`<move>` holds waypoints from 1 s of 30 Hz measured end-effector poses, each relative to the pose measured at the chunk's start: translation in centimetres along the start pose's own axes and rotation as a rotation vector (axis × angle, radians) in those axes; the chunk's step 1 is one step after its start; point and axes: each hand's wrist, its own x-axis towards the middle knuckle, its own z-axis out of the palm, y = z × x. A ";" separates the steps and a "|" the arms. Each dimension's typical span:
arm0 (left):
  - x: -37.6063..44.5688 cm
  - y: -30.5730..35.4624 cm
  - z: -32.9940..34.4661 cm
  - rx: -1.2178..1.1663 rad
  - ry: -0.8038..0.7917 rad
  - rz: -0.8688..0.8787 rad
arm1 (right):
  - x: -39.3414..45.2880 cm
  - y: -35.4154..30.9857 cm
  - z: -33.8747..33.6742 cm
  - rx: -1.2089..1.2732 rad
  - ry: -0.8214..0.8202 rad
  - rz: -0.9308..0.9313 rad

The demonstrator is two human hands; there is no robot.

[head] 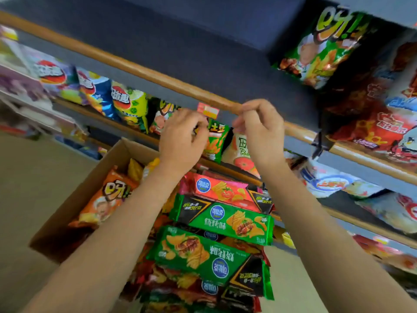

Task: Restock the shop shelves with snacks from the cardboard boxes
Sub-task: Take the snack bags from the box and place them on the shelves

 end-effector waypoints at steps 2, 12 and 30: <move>-5.6 -5.4 -2.5 0.087 -0.147 -0.258 | -2.7 1.5 4.3 -0.112 -0.352 0.125; -24.3 -18.6 -9.6 0.197 -0.698 -1.176 | -9.1 7.1 21.3 -0.760 -1.213 0.395; -26.0 -18.0 -16.2 0.013 -0.451 -1.186 | -8.0 15.7 31.5 -0.555 -0.569 0.726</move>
